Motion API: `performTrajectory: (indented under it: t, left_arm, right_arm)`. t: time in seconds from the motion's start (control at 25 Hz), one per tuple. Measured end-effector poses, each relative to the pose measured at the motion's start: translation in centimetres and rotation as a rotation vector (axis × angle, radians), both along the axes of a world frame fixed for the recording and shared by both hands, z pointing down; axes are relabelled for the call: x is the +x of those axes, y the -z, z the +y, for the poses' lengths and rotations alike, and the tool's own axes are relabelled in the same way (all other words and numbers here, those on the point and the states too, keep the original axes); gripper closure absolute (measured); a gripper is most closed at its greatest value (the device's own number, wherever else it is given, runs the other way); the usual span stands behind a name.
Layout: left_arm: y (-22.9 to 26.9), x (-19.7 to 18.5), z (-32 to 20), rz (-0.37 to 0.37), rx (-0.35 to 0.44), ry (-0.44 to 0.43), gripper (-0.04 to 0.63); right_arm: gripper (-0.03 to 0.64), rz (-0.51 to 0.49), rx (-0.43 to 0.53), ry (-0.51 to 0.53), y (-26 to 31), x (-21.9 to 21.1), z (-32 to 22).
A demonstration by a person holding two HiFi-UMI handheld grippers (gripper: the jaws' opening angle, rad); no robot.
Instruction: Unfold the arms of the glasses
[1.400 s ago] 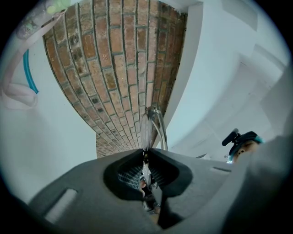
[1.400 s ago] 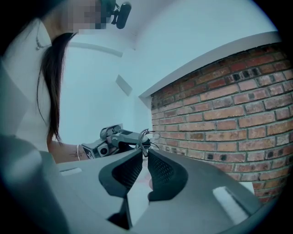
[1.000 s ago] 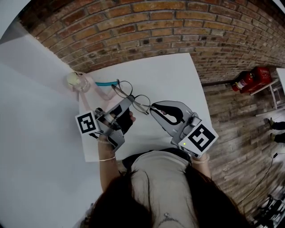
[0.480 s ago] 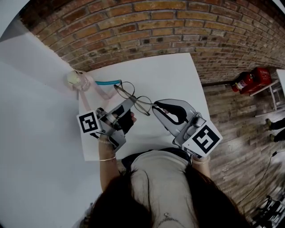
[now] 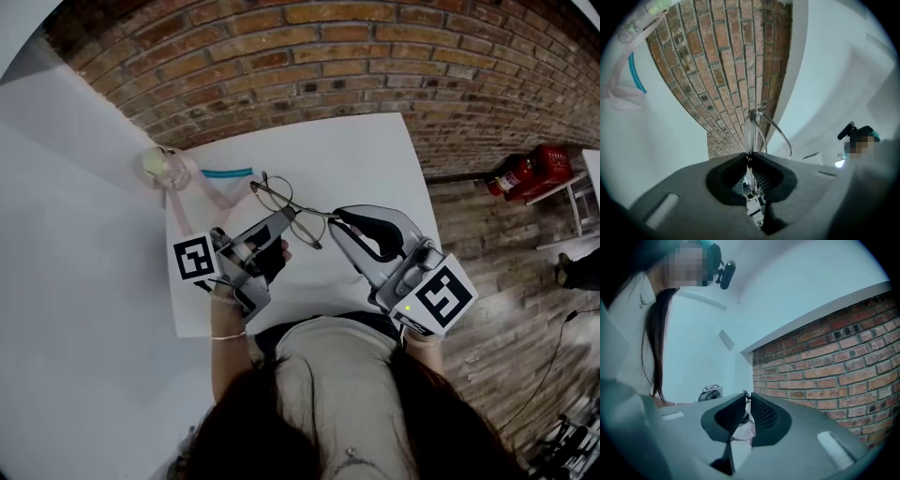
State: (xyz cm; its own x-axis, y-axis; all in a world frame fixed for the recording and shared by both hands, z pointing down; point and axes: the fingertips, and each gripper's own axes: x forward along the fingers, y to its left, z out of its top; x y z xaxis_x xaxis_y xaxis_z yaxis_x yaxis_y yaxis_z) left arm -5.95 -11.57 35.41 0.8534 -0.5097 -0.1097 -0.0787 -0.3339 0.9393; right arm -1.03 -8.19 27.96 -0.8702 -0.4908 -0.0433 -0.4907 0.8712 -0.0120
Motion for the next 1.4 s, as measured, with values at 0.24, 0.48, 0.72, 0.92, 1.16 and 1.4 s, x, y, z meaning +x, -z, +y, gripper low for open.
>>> performTrajectory:
  t: [0.24,0.48,0.72,0.92,1.16,1.4]
  left_arm:
    - [-0.5,0.4,0.2,-0.019,-0.012,-0.010,0.561]
    - [-1.1,0.9,0.4,-0.048,-0.022,-0.026,0.563]
    - [-1.8,1.6,0.7,-0.076,-0.032,-0.045,0.561]
    - [-2.2,2.0,0.9,-0.097,-0.039,-0.057,0.561]
    - [-2.8,2.6,1.1,-0.123,-0.048,-0.073,0.561]
    - [-3.3,3.1,1.4,-0.134,-0.067,-0.089,0.563]
  right_arm:
    - [0.576,-0.003,0.009,-0.006,0.5,0.3,-0.1]
    - [0.575,-0.009,0.019,-0.021,0.9,0.6,-0.4]
    - [0.575,-0.017,0.029,-0.035,1.4,1.0,-0.5]
    - [0.575,-0.019,0.030,-0.046,1.6,1.4,-0.8]
    - [0.575,-0.023,0.038,-0.053,1.9,1.6,-0.9]
    - [0.575,-0.029,0.038,-0.059,2.2,1.8,-1.0]
